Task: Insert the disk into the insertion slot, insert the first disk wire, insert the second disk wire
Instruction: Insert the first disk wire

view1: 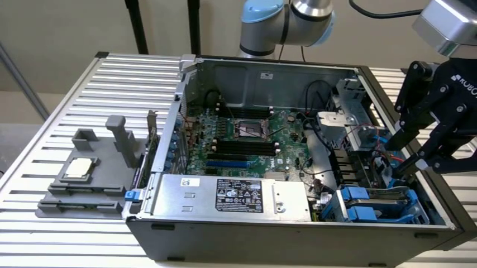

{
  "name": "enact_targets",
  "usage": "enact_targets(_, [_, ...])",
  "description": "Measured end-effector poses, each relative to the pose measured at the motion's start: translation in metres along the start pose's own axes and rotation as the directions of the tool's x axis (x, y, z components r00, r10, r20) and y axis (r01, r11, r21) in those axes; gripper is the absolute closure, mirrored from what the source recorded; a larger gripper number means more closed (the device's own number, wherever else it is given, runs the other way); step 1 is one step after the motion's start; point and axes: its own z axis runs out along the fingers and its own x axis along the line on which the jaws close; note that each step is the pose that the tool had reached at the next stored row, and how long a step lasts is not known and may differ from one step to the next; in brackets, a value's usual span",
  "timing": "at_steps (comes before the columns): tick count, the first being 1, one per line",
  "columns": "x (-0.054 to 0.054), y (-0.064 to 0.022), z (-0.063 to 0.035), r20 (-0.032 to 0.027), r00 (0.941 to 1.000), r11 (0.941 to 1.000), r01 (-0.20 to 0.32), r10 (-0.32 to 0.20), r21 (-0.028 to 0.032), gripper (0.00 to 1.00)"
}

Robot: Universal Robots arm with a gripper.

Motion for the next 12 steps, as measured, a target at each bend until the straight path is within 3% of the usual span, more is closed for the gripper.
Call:
enact_targets(2, [0.0, -0.0088, 0.0005, 0.0001, 1.0, 1.0, 0.0, 0.0, -0.0038, 0.6])
enact_targets(12, [0.003, -0.0536, 0.0105, 0.0003, 1.0, 1.0, 0.0, 0.0, -0.0042, 0.6])
